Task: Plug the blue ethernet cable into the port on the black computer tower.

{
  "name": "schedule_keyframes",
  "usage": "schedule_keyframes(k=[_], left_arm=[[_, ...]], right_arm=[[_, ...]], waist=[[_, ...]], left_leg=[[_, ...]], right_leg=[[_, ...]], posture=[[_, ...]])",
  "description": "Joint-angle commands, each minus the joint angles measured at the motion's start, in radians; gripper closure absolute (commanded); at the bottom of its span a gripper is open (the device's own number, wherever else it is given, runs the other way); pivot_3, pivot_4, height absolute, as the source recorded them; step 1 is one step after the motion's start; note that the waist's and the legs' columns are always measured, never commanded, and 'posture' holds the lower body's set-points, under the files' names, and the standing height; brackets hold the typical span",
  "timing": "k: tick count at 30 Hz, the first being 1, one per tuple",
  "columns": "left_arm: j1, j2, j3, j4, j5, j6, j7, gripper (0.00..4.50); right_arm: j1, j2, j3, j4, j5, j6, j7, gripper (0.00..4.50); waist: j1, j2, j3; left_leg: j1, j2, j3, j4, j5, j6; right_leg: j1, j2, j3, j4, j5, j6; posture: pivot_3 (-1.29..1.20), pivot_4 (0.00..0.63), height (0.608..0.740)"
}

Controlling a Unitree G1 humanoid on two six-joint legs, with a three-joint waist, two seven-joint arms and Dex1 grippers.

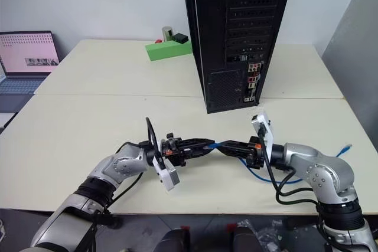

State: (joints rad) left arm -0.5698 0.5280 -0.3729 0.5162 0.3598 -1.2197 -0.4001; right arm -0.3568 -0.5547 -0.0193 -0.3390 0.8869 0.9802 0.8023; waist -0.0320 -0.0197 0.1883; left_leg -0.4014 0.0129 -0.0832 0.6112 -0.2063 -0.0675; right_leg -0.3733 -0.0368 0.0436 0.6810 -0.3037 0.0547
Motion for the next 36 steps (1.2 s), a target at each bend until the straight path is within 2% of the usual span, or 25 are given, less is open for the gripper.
schedule_keyframes(k=[1,6,13,18,25,31,36], left_arm=[[0.005,0.008,-0.007,0.011,-0.063,0.067,-0.036,2.59],[0.031,-0.006,0.038,0.047,-0.163,0.278,-0.095,1.69],[0.16,-0.065,0.113,-0.242,-0.451,0.767,-0.198,1.69],[0.198,-0.117,0.158,-0.442,-0.538,1.081,-0.155,1.69],[0.161,-0.195,0.159,-0.609,-0.509,1.393,-0.066,1.69],[0.091,-0.251,0.156,-0.63,-0.454,1.52,0.013,1.69],[0.039,-0.302,0.151,-0.641,-0.418,1.602,0.066,1.69]], right_arm=[[-0.021,-0.009,-0.011,-0.016,0.024,-0.001,0.019,4.5],[-0.003,-0.019,-0.024,-0.034,-0.03,-0.055,-0.006,4.5],[0.053,0.005,-0.065,-0.077,-0.205,-0.227,-0.169,4.5],[0.087,0.058,-0.047,-0.096,-0.383,-0.356,-0.328,4.5],[0.099,0.179,-0.036,-0.084,-0.597,-0.443,-0.578,4.5],[0.079,0.283,-0.04,-0.053,-0.716,-0.474,-0.753,4.5],[0.034,0.379,-0.063,-0.045,-0.729,-0.468,-0.833,4.5]], waist=[[0.0,0.0,0.0],[-0.001,0.0,0.0],[-0.001,0.0,0.0],[0.0,0.0,0.0],[0.0,0.0,0.0],[0.0,0.0,0.0],[-0.001,0.0,0.0]], left_leg=[[0.0,0.0,0.0,0.0,0.0,0.0],[0.0,0.0,0.0,0.0,0.0,0.0],[0.0,0.0,0.0,0.0,0.0,0.0],[0.0,0.0,-0.001,0.0,0.0,0.0],[0.0,0.0,-0.001,0.0,0.0,0.0],[0.0,0.0,-0.001,0.0,0.0,0.0],[0.0,0.0,0.0,0.0,0.0,0.0]], right_leg=[[0.0,0.0,0.0,0.0,0.0,0.0],[0.0,0.0,0.0,0.0,0.0,0.0],[0.0,0.0,0.0,0.0,0.0,0.0],[0.0,0.0,0.0,0.0,0.0,0.0],[0.0,0.0,0.0,0.0,0.0,0.0],[0.0,0.0,0.0,0.0,0.0,0.0],[0.0,0.0,0.001,0.0,0.0,0.0]], posture=[[0.0,0.15,0.74],[0.0,0.15,0.74],[0.0,0.15,0.74],[0.0,0.15,0.74],[0.0,0.15,0.74],[0.0,0.15,0.74],[0.0,0.15,0.74]])
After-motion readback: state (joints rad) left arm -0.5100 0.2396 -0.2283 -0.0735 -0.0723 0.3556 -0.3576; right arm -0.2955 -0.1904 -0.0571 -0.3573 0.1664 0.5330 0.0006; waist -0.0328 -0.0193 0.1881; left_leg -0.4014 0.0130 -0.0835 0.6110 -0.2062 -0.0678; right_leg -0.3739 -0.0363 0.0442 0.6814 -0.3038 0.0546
